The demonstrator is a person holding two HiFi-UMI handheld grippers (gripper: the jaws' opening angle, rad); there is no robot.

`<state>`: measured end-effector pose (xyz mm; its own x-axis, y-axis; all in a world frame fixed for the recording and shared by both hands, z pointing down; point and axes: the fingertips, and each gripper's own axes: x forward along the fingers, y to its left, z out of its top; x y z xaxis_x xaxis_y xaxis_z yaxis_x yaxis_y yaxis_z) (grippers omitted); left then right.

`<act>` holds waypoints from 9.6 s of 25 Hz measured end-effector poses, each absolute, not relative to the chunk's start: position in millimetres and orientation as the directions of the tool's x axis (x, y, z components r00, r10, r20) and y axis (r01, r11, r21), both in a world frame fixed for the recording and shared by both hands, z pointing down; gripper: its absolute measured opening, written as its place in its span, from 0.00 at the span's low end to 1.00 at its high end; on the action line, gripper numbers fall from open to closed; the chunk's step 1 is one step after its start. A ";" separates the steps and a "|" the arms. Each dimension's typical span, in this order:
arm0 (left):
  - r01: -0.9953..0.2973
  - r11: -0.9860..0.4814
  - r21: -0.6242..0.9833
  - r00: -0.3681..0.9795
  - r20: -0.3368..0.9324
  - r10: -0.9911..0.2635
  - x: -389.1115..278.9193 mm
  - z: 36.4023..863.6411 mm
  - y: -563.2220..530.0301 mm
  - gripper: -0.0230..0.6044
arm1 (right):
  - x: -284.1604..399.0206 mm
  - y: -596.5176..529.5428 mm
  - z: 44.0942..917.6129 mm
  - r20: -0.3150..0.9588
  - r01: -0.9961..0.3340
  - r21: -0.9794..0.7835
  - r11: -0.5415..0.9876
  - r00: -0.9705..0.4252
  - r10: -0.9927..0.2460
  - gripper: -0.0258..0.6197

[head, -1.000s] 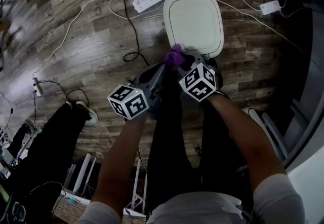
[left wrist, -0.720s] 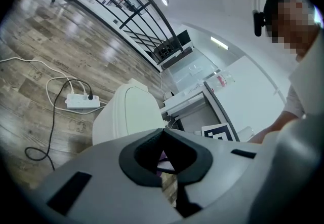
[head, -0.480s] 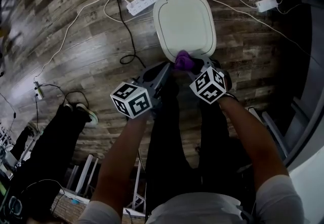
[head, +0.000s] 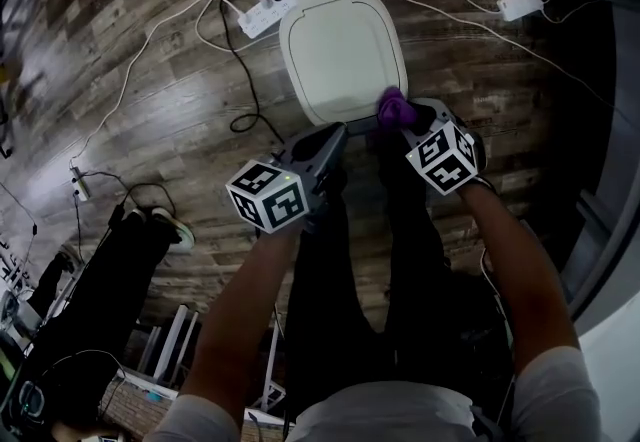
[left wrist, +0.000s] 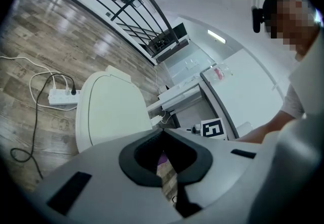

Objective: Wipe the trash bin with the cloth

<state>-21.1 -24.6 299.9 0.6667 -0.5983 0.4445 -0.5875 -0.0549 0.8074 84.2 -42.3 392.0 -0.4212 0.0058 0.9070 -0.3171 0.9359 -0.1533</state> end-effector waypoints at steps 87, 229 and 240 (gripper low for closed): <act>-0.661 -0.137 0.738 0.683 0.515 -0.518 47.5 308.6 42.4 0.04 | 122.5 -20.0 413.5 0.937 0.142 -0.073 0.987 -0.329 0.117 0.21; -0.599 0.137 0.789 0.438 0.466 -0.769 -150.6 347.3 91.9 0.04 | -163.6 -3.0 436.7 0.974 0.668 -0.069 0.741 -0.116 0.195 0.21; -0.608 0.124 0.784 0.455 0.472 -0.755 -158.6 343.5 102.1 0.04 | -112.7 80.2 434.7 0.961 0.605 -0.161 0.780 -0.085 0.264 0.21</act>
